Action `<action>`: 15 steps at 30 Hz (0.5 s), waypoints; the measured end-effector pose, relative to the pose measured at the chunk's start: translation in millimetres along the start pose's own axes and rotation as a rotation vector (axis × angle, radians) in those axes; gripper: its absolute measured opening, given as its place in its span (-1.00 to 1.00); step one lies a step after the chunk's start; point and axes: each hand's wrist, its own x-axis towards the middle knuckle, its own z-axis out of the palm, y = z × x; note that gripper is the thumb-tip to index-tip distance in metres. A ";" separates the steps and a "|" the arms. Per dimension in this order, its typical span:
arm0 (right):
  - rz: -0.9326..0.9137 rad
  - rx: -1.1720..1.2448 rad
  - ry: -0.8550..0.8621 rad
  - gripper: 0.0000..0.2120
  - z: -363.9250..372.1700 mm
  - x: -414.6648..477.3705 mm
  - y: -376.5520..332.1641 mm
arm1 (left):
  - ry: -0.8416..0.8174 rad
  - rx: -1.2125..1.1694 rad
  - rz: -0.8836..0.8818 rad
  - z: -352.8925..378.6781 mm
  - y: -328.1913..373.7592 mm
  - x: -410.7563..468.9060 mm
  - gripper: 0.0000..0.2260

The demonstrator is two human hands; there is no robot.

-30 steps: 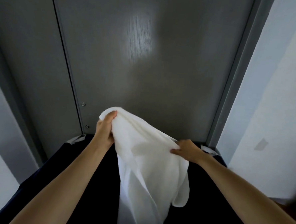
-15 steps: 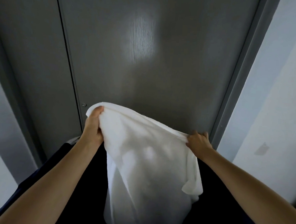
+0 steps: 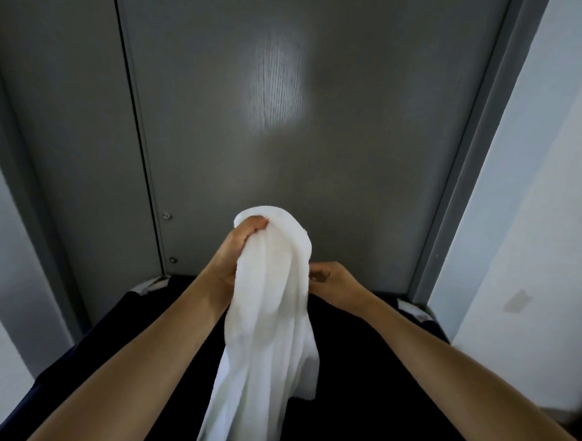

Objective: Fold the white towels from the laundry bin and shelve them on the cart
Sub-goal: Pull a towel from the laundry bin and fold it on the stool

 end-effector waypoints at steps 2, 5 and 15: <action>0.005 -0.082 -0.038 -0.87 3.0 -3.6 -0.2 | 0.075 0.048 -0.013 -5.2 2.3 0.4 -0.66; 0.067 -0.137 -0.156 -0.86 12.4 -16.2 1.9 | 0.118 0.054 0.005 -10.9 2.9 -1.6 -0.69; 0.333 -0.183 -0.155 -0.72 30.3 -27.5 24.6 | 0.108 -0.094 0.211 -37.6 18.4 -7.0 -0.66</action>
